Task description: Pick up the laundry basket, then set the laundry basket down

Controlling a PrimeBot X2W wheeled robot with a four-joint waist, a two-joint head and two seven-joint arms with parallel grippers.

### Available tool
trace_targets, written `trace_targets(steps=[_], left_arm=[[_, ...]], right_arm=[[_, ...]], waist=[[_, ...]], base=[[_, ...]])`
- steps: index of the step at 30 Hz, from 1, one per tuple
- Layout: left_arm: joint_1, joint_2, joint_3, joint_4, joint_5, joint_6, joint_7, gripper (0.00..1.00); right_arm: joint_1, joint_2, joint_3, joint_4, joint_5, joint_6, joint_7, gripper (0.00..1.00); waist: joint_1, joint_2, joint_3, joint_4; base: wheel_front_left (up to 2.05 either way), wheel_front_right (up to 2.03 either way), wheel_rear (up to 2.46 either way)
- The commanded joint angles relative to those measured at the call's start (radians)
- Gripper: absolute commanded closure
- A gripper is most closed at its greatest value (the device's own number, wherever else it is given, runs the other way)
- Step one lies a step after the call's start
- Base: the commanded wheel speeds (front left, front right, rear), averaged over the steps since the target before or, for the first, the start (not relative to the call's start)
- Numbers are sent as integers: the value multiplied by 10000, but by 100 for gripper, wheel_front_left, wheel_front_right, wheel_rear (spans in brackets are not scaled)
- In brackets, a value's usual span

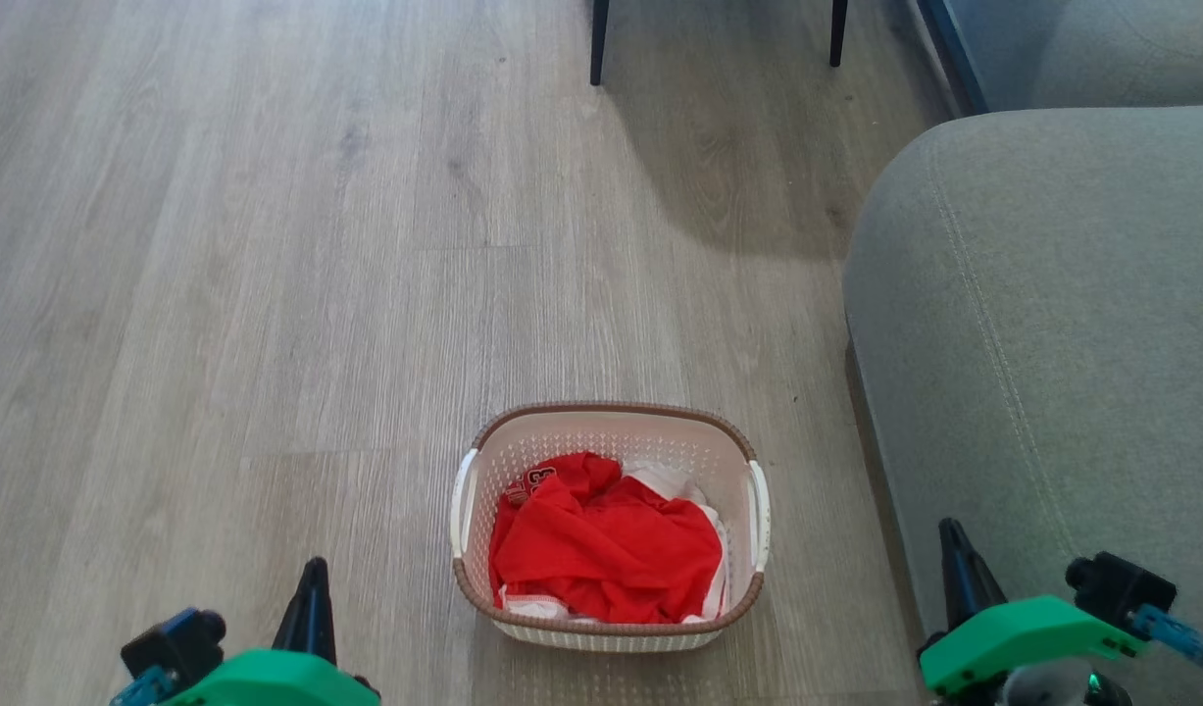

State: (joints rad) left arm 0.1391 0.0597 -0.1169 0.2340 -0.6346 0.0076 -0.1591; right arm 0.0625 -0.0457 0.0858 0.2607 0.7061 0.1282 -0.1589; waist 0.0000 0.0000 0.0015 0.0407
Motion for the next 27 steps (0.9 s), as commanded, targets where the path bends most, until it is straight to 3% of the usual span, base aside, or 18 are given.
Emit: trace_targets(steps=[1,27], left_arm=[[-592,147,253,-269,-406,-124,56,100],[-1149,179,732,-165,-3370,-507,750,100]], right_arm=[[-571,-210,-70,-292,398,9,86,100],[-903,-268,-507,-261,3150,14,768,100]], waist=[[0,0,0,-11],[0,0,6,-132]], base=[[0,0,0],[0,0,0]])
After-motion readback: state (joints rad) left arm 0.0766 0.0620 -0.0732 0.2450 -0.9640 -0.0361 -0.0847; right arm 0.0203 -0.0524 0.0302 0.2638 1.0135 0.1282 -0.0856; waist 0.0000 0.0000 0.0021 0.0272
